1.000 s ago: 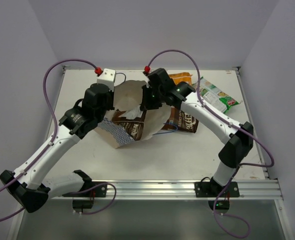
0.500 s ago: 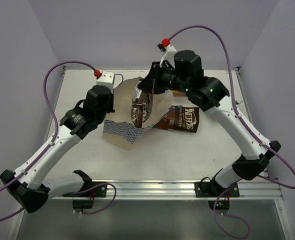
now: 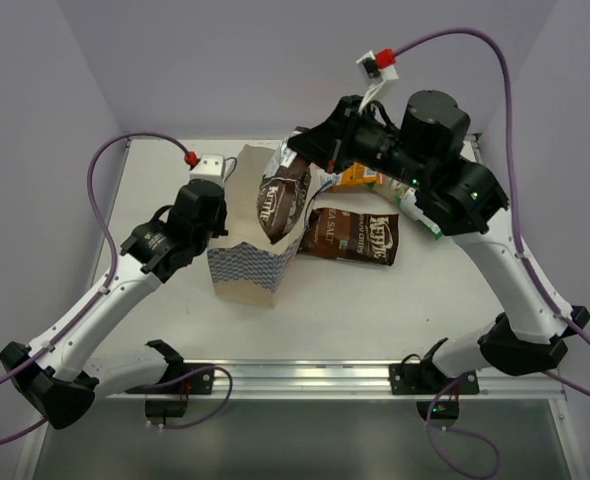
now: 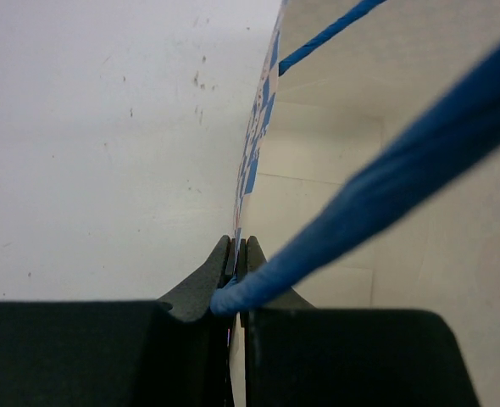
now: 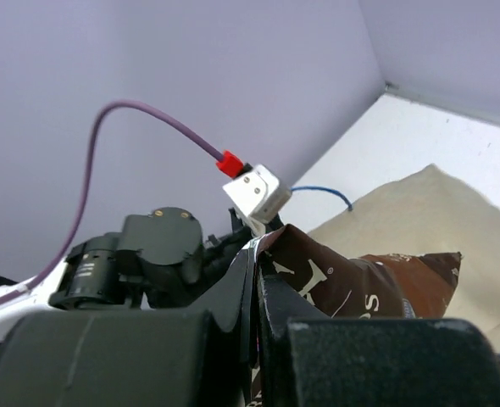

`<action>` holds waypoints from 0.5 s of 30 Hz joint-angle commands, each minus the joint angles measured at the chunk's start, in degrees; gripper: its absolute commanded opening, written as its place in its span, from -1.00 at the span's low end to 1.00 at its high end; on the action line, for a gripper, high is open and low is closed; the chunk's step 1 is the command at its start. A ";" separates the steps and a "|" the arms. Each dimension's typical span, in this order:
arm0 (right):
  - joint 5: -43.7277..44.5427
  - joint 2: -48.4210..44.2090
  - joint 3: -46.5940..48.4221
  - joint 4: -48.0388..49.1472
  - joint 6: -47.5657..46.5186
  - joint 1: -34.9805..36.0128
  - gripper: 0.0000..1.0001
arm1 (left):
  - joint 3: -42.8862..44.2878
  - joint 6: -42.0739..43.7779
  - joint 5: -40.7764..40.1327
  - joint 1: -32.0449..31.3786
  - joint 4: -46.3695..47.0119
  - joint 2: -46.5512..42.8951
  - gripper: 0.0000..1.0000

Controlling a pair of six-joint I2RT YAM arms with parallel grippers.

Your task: Take the snacks out of the paper bag

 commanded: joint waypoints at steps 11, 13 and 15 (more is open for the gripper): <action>14.39 -20.64 -2.03 2.04 -10.00 -1.50 -1.00 | -0.80 0.23 2.21 14.81 2.01 1.59 -1.00; 15.71 -22.41 -4.48 0.46 -10.62 -1.50 -1.00 | -0.27 1.99 1.86 16.58 3.24 2.30 -1.00; 17.03 -25.13 -8.08 -0.16 -10.62 -1.58 -1.00 | 0.87 2.78 3.08 20.09 3.86 3.70 -1.00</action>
